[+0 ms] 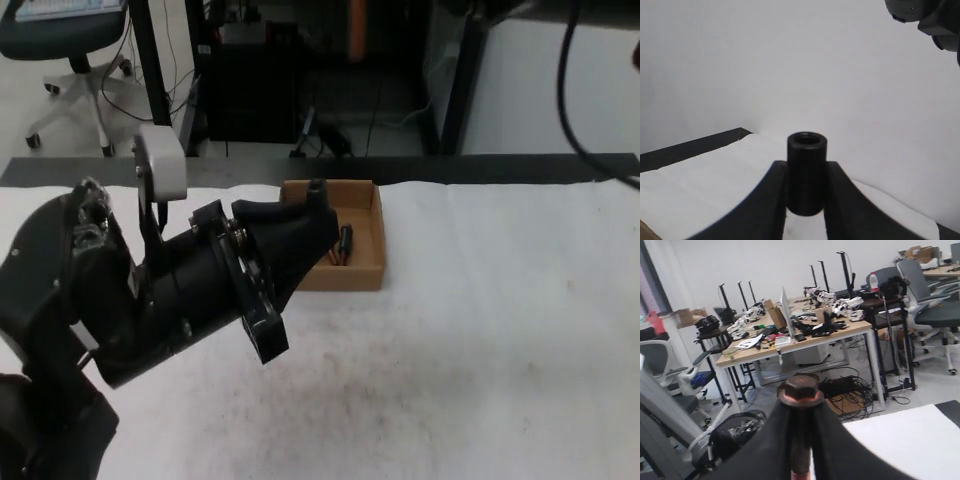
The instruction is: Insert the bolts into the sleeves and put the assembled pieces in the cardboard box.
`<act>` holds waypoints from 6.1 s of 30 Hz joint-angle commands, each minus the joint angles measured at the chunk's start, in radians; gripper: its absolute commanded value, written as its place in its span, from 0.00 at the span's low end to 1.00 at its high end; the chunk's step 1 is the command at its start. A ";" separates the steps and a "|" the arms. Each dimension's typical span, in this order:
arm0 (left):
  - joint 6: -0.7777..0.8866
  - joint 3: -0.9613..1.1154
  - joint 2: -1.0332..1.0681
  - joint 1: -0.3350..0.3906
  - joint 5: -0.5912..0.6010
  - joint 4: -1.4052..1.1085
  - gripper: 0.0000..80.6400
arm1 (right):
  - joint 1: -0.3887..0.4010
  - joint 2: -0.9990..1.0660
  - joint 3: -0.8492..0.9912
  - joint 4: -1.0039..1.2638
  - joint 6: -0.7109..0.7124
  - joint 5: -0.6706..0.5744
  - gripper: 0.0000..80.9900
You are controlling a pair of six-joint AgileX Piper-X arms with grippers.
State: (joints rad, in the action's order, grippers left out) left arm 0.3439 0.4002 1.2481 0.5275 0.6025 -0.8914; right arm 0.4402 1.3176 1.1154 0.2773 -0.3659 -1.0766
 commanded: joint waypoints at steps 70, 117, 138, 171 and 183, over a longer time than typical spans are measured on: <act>0.202 0.023 -0.004 -0.070 0.275 -0.206 0.00 | 0.096 -0.008 -0.111 -0.252 0.392 0.031 0.02; -0.077 0.311 0.029 -0.070 0.024 0.614 0.00 | -0.176 -0.008 -0.110 -0.171 -0.166 0.263 0.01; -0.255 1.554 0.929 -0.073 -0.310 1.747 0.00 | -0.234 -0.025 -0.110 -0.439 -0.049 0.331 0.01; -0.276 1.606 0.945 -0.081 -0.385 1.666 0.04 | -0.234 -0.025 -0.110 -0.566 0.044 0.301 0.01; -0.516 1.559 0.655 -0.078 -0.397 2.053 0.00 | -0.307 -0.071 -0.110 -0.957 0.309 0.774 0.01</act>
State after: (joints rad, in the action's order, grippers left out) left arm -0.1374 1.9619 1.9467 0.4487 0.2156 1.1064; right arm 0.1712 1.2889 1.0007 -0.5353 -0.1584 -0.5280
